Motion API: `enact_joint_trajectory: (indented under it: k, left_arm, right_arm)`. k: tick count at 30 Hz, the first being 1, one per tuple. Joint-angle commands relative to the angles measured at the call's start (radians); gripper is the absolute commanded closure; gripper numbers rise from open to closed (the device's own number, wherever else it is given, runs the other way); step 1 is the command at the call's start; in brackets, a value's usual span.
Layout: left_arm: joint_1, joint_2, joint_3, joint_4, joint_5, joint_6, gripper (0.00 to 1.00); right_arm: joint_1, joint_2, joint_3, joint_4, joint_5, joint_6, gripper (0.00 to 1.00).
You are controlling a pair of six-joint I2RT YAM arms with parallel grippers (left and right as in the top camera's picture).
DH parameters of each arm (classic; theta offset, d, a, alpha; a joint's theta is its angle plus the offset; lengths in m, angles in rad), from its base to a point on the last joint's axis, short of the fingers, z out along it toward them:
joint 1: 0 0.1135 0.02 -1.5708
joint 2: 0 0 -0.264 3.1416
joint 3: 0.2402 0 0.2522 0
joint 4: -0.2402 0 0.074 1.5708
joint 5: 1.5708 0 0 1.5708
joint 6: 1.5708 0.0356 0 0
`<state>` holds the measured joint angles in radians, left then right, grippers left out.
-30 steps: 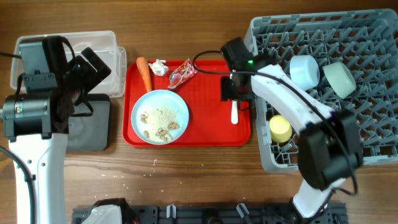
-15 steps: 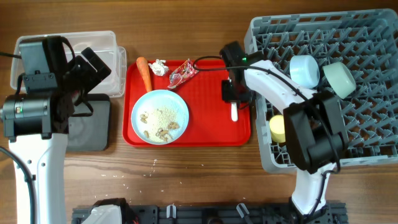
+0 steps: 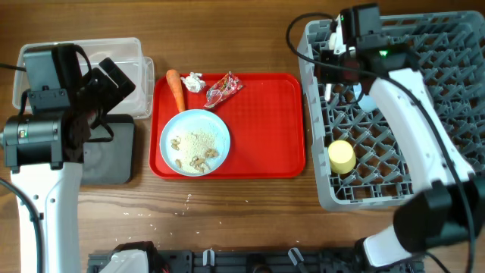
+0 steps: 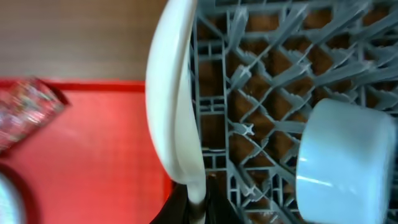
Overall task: Sort waste into correct bins and load items into the dishwasher rack
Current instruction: 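Lower the white spoon into the rack near the yellow cup and release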
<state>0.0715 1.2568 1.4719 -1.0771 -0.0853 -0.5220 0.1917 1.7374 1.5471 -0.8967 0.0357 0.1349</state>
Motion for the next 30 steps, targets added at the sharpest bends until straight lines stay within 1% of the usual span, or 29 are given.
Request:
enact_joint_trajectory:
  k: [1,2,3,4,5,7,9,10,11,12,14,15,17,20,22,24,27,30]
  left_arm:
    - [0.003,0.0,0.01,0.002,-0.014,-0.01,0.0]
    - [0.003,0.0,0.01,0.002,-0.014,-0.01,0.0]
    - [0.003,0.0,0.01,0.002,-0.014,-0.01,0.0]
    - [0.003,0.0,0.01,0.002,-0.014,-0.01,0.0]
    - [0.003,0.0,0.01,0.002,-0.014,-0.01,0.0]
    - [0.003,0.0,0.01,0.002,-0.014,-0.01,0.0]
    - [0.003,0.0,0.01,0.002,-0.014,-0.01,0.0]
    - [0.003,0.0,0.009,0.002,-0.013,-0.01,0.0]
    - [0.003,0.0,0.009,0.002,-0.014,-0.01,0.0]
    - [0.003,0.0,0.01,0.002,-0.014,-0.01,0.0]
    - [0.003,0.0,0.01,0.002,-0.013,-0.01,0.0]
    - [0.003,0.0,0.01,0.002,-0.014,-0.01,0.0]
    - [0.003,0.0,0.009,0.002,-0.014,-0.01,0.0]
    - [0.003,0.0,0.01,0.002,-0.014,-0.01,0.0]
    - [0.003,0.0,0.01,0.002,-0.014,-0.01,0.0]
    - [0.003,0.0,0.009,0.002,-0.014,-0.01,0.0]
    - [0.003,0.0,0.01,0.002,-0.014,-0.01,0.0]
    - [0.003,0.0,0.009,0.002,-0.014,-0.01,0.0]
  right_arm:
    - [0.006,0.096,-0.004,-0.015,-0.037,-0.166,0.88]
    - [0.011,0.116,-0.004,-0.02,-0.028,-0.166,0.83]
    - [0.014,0.133,-0.004,-0.022,0.006,-0.157,0.72]
    - [0.014,0.137,-0.004,-0.021,0.058,-0.136,0.58]
    - [0.014,0.133,-0.003,-0.016,0.069,-0.123,0.57]
    - [0.014,0.104,0.006,-0.016,0.032,-0.106,0.56]
    - [0.014,0.026,0.018,-0.014,-0.129,-0.11,0.54]
    - [0.014,-0.021,0.018,-0.005,-0.246,-0.121,0.52]
    - [0.014,-0.071,0.018,0.006,-0.373,-0.152,0.48]
    - [0.014,-0.109,0.018,0.013,-0.447,-0.165,0.43]
    - [0.014,-0.212,0.018,0.02,-0.544,-0.164,0.4]
    - [0.014,-0.257,0.018,0.02,-0.56,-0.164,0.38]
    - [0.014,-0.354,0.018,0.012,-0.562,-0.156,0.0]
    - [0.014,-0.485,0.018,0.002,-0.559,-0.028,0.0]
    - [0.014,-0.539,0.018,-0.006,-0.559,0.006,0.0]
    - [0.011,-0.581,0.018,-0.072,-0.505,-0.008,0.0]
    - [0.005,-0.674,0.018,-0.216,-0.296,0.003,0.0]
    - [0.005,-0.787,0.01,-0.248,-0.198,-0.108,0.0]
